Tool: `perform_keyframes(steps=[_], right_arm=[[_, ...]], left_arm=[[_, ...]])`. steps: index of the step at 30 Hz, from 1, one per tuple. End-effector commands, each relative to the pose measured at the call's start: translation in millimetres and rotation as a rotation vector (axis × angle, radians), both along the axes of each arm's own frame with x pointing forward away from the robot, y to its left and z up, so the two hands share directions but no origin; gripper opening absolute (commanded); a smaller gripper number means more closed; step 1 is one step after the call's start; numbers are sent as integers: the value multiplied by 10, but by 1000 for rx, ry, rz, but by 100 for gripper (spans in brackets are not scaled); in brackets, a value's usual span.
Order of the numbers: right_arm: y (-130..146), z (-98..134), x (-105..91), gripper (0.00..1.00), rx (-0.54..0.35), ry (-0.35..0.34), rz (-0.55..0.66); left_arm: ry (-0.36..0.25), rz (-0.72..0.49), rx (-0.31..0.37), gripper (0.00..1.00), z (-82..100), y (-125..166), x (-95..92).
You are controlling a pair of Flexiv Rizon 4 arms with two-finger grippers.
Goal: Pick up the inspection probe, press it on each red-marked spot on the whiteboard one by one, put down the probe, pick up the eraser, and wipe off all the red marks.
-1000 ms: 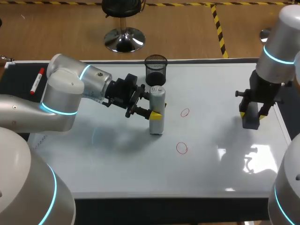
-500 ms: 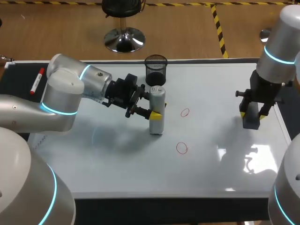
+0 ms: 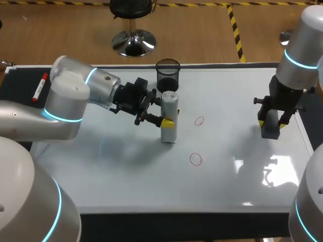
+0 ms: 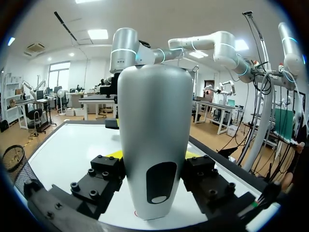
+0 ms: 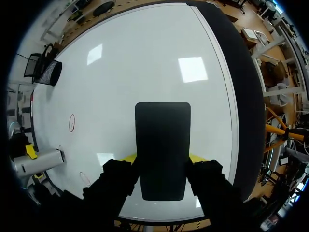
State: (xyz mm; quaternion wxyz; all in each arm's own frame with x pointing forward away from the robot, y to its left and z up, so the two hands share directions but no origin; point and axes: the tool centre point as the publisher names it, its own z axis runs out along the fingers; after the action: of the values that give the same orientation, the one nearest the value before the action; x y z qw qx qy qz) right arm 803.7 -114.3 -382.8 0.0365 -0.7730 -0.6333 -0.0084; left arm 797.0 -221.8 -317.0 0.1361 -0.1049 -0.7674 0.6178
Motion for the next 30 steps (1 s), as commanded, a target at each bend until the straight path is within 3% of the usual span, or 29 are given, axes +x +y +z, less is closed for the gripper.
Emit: perform_keyframes(steps=[1, 9, 30], right_arm=[[-9, 16, -4, 0, 1, 0, 1], [-9, 16, -4, 0, 1, 0, 1], [-9, 16, -4, 0, 1, 0, 1]], left_arm=[[-13, 4, 10, 0, 158, 41, -36], [-30, 3, 10, 0, 306, 37, -45], [-63, 7, 6, 0, 446, 291, 10]])
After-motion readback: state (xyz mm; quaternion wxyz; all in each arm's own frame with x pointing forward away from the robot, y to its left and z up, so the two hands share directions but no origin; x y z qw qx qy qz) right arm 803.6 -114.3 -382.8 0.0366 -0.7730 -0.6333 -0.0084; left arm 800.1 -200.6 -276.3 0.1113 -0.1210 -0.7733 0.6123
